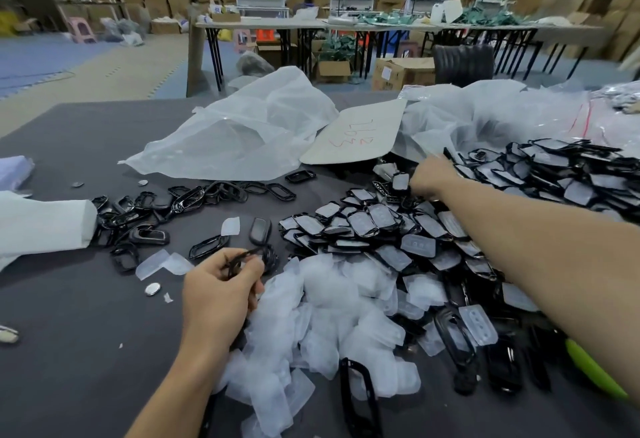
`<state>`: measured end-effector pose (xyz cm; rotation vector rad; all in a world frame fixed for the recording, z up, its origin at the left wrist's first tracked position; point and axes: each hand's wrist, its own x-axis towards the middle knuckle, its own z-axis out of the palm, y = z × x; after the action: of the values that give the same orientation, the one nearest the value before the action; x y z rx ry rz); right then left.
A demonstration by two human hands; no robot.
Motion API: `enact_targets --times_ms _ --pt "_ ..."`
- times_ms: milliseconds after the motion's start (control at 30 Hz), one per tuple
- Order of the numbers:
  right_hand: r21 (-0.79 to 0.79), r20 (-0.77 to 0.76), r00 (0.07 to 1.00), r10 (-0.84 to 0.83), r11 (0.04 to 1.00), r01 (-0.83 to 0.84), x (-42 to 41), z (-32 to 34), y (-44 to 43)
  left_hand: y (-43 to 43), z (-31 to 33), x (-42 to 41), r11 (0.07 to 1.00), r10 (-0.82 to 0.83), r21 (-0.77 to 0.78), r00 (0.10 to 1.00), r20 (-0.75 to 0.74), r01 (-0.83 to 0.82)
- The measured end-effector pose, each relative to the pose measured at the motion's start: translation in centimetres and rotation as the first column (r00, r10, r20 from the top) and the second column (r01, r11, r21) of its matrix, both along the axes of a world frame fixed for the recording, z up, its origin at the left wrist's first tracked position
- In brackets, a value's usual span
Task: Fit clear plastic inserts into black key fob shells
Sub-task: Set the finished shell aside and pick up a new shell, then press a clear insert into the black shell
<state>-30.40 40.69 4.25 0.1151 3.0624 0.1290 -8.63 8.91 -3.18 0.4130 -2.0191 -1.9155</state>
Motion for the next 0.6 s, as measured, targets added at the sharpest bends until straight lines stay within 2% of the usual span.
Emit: enact_targets --times_ms 33,133,233,333,433,533,600 --pt "0.052 0.039 0.999 0.013 0.999 -0.015 -0.6 -0.3 0.4 -0.1 -0.1 -0.1 1.0 -0.002 -0.015 1.0 0.007 0.002" --pt "0.069 0.176 0.984 -0.017 0.998 0.005 -2.0 -0.4 0.8 0.0 -0.2 -0.2 0.998 -0.016 -0.059 1.0 0.02 0.017" --pt "0.052 0.388 0.92 -0.053 0.998 0.036 -3.7 0.2 0.9 0.2 -0.2 -0.2 0.995 -0.035 -0.087 0.999 0.032 0.038" --pt "0.109 0.474 0.877 -0.077 0.994 0.028 -4.8 0.5 1.1 0.2 -0.1 -0.2 0.992 -0.054 -0.107 0.997 0.056 0.06" --pt "0.11 0.466 0.88 -0.089 0.993 0.042 -5.1 -0.3 1.0 0.2 -0.1 -0.4 0.99 -0.051 -0.126 0.997 0.063 0.059" --pt "0.161 0.326 0.942 -0.081 0.987 0.029 -5.2 -1.2 1.2 0.2 -0.3 -0.5 0.986 -0.05 -0.154 0.997 0.062 0.059" --pt "0.197 0.242 0.97 0.007 0.979 -0.056 -4.8 -1.8 1.6 0.2 -0.3 -0.5 0.982 -0.052 -0.18 0.997 0.057 0.061"
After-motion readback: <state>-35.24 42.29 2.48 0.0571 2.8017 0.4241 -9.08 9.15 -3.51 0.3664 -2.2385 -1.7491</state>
